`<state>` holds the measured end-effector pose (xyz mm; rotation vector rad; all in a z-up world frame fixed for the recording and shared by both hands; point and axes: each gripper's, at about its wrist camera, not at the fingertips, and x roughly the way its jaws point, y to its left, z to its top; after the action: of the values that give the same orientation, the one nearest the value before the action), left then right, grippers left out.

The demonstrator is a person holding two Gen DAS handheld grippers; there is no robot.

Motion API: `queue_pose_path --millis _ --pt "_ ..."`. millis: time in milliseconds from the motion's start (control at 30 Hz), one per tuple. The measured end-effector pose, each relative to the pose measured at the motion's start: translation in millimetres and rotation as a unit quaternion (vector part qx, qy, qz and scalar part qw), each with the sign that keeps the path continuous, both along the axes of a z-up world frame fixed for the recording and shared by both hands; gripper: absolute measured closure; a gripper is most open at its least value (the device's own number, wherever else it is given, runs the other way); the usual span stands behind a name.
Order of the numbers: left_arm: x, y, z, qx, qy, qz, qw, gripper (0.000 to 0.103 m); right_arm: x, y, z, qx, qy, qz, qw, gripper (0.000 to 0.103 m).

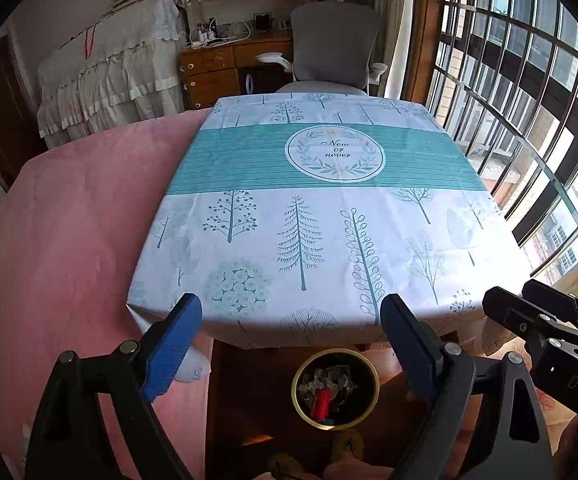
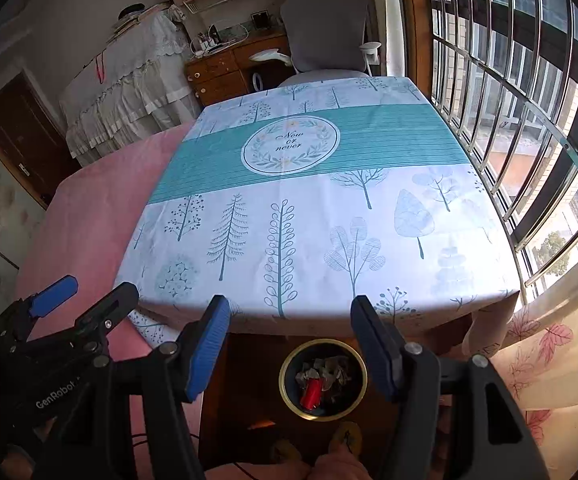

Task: Collect trash

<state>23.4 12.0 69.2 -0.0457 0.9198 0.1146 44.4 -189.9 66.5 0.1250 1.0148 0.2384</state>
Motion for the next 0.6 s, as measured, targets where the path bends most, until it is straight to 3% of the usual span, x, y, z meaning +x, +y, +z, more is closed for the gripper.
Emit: queue_pose_path --millis 600 --pt "8.0 -0.3 -1.0 0.0 0.002 0.007 1.0 0.013 11.3 6.4 -0.7 -0.014 -0.001 0.013 1.0 0.039"
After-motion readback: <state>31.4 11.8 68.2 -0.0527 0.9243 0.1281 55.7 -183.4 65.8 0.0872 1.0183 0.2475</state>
